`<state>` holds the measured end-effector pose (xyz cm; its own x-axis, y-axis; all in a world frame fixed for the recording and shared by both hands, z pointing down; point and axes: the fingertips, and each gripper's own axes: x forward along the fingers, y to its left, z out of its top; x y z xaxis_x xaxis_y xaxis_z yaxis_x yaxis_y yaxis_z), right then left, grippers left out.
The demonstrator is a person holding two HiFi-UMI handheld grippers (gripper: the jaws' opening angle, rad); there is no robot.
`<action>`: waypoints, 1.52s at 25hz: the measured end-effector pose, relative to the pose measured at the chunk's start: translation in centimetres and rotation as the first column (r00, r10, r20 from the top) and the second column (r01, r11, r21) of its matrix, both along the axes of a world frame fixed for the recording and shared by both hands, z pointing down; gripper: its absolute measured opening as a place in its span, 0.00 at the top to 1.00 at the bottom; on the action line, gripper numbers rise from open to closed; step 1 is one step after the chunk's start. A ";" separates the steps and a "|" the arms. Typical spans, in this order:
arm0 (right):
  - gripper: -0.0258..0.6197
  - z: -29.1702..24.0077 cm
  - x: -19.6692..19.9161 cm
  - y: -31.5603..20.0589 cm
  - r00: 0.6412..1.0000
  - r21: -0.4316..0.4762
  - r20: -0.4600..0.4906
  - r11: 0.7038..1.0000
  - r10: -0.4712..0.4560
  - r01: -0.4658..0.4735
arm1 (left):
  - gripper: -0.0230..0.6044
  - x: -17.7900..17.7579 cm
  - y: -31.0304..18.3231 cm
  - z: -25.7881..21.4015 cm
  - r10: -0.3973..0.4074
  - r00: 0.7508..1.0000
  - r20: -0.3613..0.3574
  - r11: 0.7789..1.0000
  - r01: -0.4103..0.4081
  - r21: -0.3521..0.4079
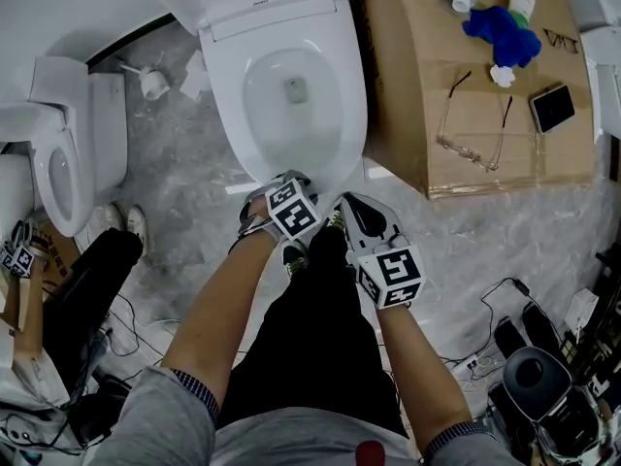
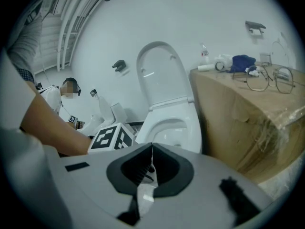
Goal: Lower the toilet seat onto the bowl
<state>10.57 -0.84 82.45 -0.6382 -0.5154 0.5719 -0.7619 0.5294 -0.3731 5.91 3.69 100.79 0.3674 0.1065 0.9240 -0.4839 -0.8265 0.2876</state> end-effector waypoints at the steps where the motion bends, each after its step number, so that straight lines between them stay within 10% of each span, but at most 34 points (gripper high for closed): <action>1: 0.94 -0.2 0.0 0.0 1.000 0.004 0.000 1.000 -0.002 0.002 | 0.71 0.0 0.0 -0.4 -0.013 1.000 -0.008 1.000 0.013 0.000; 12: 0.94 -10.0 -1.0 0.3 0.998 0.093 0.000 0.994 -0.066 0.066 | 0.71 -0.3 -2.1 -16.3 -0.201 0.952 -0.231 0.960 0.239 0.147; 28: 0.94 -32.1 -4.8 7.7 0.975 0.312 0.003 0.927 -0.222 0.210 | 0.83 -5.0 4.3 -46.0 -0.230 0.817 -0.529 0.769 0.485 0.416; 38: 0.94 -41.7 -6.5 14.2 0.963 0.398 0.019 0.886 -0.268 0.238 | 0.90 -5.9 10.2 -58.1 -0.139 0.736 -0.662 0.697 0.548 0.463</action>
<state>4.10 13.32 40.75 -0.8081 -0.5025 0.3072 -0.5619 0.8141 -0.1464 -0.03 13.85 42.71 0.6957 -0.6270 0.3505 -0.6950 -0.7109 0.1076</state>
